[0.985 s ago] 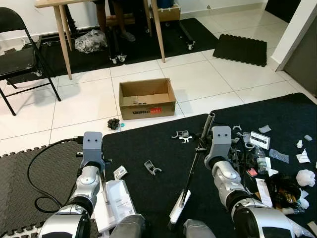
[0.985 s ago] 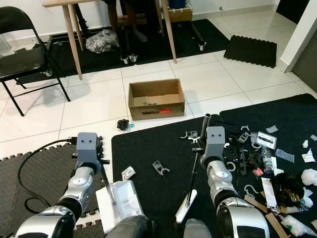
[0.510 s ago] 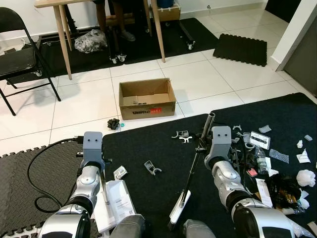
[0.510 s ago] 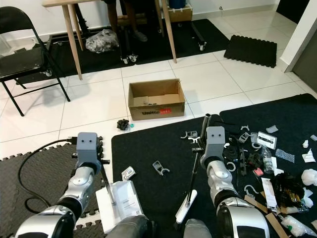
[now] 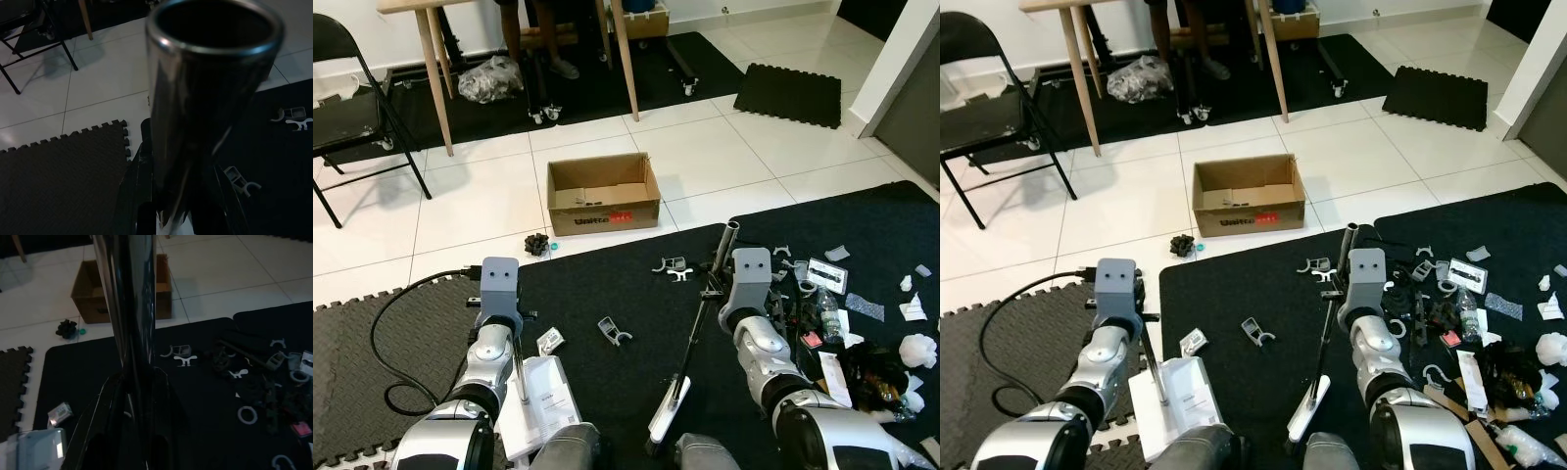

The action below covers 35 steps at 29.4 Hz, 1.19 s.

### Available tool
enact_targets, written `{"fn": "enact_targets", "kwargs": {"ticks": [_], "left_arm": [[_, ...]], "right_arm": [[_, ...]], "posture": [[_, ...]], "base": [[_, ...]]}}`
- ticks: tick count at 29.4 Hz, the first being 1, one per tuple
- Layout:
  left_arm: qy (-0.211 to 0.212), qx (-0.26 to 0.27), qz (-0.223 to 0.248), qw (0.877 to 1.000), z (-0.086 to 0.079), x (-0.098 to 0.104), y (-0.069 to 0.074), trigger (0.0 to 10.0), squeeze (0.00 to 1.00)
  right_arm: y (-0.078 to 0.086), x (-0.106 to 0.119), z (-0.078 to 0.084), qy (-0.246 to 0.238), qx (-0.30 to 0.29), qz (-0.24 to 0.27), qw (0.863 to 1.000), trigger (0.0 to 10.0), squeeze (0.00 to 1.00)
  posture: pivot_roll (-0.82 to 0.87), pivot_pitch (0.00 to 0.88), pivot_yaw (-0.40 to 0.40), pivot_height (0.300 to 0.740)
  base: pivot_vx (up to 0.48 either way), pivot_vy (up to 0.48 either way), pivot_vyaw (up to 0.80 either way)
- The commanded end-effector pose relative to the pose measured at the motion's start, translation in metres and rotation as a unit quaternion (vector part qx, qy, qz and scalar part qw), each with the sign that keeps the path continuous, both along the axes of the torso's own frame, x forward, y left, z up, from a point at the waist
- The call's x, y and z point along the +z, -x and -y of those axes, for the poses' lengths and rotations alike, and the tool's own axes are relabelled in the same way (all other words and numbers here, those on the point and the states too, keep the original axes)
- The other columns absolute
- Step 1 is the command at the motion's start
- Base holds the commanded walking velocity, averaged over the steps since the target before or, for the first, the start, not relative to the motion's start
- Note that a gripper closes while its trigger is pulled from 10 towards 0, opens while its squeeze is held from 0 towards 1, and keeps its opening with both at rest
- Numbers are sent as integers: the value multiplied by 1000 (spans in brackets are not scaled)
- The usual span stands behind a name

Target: Sweep floor

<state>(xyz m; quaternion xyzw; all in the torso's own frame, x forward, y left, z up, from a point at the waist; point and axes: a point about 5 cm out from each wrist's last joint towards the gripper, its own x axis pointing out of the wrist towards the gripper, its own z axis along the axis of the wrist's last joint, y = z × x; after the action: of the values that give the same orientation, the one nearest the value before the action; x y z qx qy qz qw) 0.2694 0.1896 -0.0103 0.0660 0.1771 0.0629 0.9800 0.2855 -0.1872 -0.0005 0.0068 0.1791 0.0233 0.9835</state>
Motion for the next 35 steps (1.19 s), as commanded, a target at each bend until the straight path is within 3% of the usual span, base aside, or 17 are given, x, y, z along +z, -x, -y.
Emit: {"fn": "enact_targets", "kwargs": {"ticks": [1, 16, 35], "left_arm": [[15, 18, -50, 998, 4, -18, 17, 10000, 0], [14, 24, -38, 999, 14, -17, 16, 10000, 0], [-4, 18, -42, 999, 9, -17, 17, 10000, 0]], "right_arm": [[2, -3, 5, 10, 2, -18, 1000, 10000, 0], [2, -1, 15, 18, 5, -21, 1000, 10000, 0], [1, -1, 9, 27, 11, -12, 1000, 10000, 0]], "posture": [[-11, 0, -24, 740], [13, 13, -78, 740], [3, 23, -44, 740]], "base": [[0, 0, 0], [0, 0, 0], [0, 0, 0]]}}
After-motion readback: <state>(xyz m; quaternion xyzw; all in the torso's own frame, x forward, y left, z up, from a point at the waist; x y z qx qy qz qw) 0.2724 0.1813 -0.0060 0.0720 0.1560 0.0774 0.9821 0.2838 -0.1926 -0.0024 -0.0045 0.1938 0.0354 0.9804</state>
